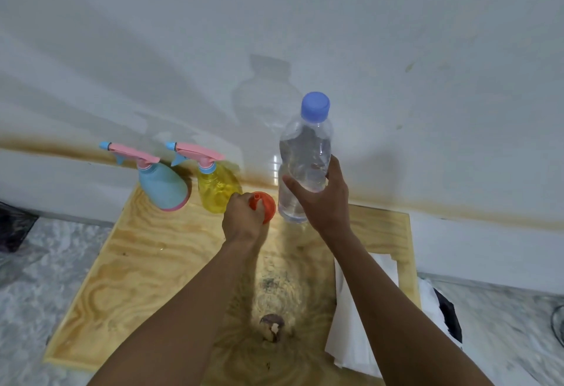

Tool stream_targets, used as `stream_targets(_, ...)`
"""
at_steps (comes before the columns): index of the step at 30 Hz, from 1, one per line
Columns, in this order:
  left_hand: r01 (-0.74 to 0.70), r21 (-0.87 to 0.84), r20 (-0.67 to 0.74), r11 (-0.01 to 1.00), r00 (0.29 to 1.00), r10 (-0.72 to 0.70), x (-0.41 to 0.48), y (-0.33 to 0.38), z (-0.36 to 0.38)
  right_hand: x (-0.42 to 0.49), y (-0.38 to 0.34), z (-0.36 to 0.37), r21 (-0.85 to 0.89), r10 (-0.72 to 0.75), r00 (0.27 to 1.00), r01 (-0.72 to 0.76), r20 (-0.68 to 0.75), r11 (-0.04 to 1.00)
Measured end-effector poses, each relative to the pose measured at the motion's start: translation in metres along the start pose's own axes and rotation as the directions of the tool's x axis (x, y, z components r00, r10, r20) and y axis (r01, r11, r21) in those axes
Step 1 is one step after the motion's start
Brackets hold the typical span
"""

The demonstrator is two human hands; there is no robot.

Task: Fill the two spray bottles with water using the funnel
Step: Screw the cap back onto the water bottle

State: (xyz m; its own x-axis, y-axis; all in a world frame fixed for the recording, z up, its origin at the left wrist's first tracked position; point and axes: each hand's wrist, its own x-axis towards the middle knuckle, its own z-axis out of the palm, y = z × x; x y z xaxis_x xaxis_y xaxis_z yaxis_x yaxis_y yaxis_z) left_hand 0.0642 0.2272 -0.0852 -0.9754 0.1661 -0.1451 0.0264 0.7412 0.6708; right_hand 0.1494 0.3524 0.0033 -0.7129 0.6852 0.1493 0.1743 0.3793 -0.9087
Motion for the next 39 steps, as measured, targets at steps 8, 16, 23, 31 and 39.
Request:
stream_targets(8, -0.054, 0.016, -0.01, 0.998, 0.998, 0.055, 0.011, -0.001, 0.008, 0.003, 0.011, 0.004, 0.0, 0.006, 1.0, -0.006, 0.018, 1.0)
stream_targets(16, -0.023, -0.013, 0.029, 1.0, 0.999, 0.023, 0.004, 0.0, 0.004, 0.0, 0.02, 0.0, -0.17, 0.013, 1.0, -0.017, -0.024, 0.985)
stream_targets(23, -0.113, -0.051, 0.119, 0.992, 0.986, 0.119, -0.061, -0.026, -0.002, -0.018, 0.021, -0.036, -0.344, 0.008, 1.0, 0.001, 0.026, 0.939)
stream_targets(31, -0.29, 0.24, 0.346, 0.926, 0.917, 0.197, -0.172, -0.058, 0.017, -0.124, 0.074, -0.118, -0.37, 0.242, 0.969, -0.243, -0.049, 0.897)
stream_targets(39, -0.319, 0.36, 0.44, 0.876, 0.887, 0.142, -0.176, -0.06, 0.021, -0.194, 0.118, -0.127, -0.576, 0.418, 0.908, -0.364, -0.044, 0.732)
